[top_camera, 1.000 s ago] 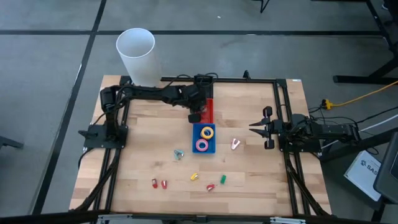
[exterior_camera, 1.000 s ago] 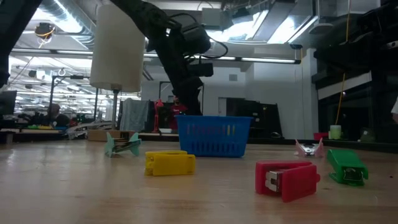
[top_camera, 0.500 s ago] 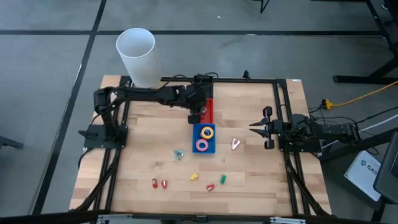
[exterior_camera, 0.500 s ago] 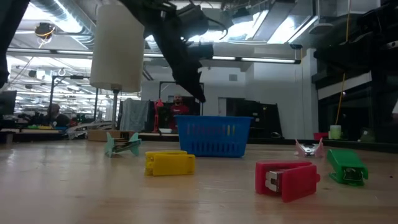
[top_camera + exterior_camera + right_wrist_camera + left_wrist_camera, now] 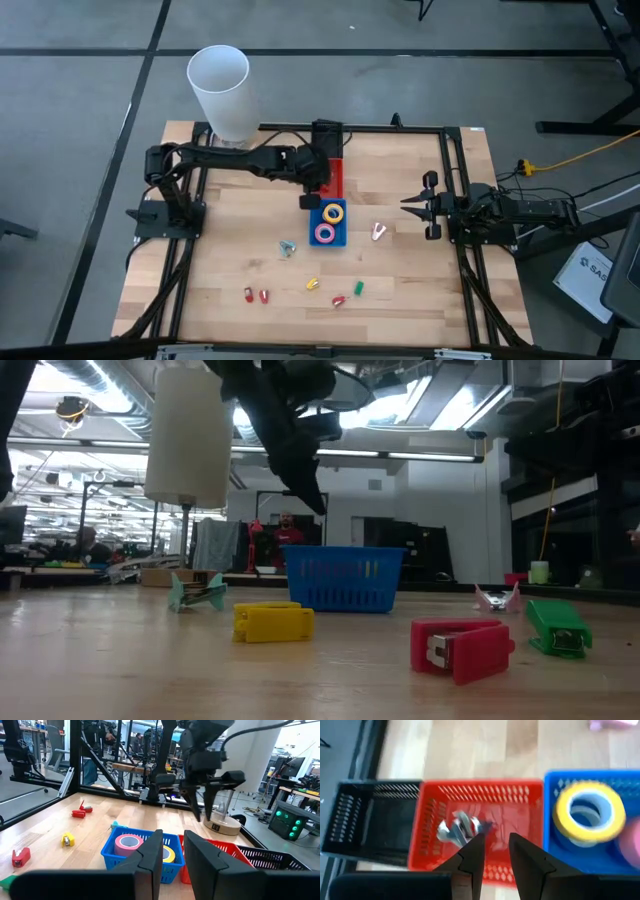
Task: Pick and place Stapler, Stapler remover, tape
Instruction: Put the blue staple remover into the red bin
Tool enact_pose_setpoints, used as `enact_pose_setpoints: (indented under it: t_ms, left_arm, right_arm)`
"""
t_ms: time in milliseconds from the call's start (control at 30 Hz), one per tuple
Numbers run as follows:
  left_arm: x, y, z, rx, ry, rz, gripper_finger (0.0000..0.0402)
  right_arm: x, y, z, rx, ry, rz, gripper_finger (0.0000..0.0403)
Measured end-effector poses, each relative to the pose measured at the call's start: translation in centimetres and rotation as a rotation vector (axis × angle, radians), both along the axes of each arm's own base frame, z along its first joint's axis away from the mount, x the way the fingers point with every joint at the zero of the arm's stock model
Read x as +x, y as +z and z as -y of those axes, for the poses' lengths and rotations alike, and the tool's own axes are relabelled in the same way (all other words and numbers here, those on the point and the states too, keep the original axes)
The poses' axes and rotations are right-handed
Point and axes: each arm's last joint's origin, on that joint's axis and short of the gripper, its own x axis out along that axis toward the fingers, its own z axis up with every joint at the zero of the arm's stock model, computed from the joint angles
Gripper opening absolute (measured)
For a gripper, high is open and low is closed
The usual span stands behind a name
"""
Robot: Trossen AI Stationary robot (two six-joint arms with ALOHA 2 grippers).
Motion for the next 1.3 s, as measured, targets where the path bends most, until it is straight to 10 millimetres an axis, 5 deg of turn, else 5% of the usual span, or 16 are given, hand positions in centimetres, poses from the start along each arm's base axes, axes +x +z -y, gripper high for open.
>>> enact_pose_setpoints:
  t_ms: [367, 867, 1300]
  left_arm:
    - [-0.7, 0.5, 3.8, -0.036, -0.051, -0.063, 0.0086]
    - [-1.8, 0.2, 13.3, -0.224, -0.067, -0.114, 0.0086]
    - [-5.5, -1.6, 18.7, -0.192, -0.078, -0.277, 0.0086]
  right_arm:
    - [0.0, 0.0, 0.0, 0.0, 0.001, 0.0, 0.0081]
    - [0.0, 0.0, 0.0, 0.0, 0.0, 0.001, 0.0081]
    - [0.0, 0.0, 0.0, 0.0, 0.0, 0.0, 0.0081]
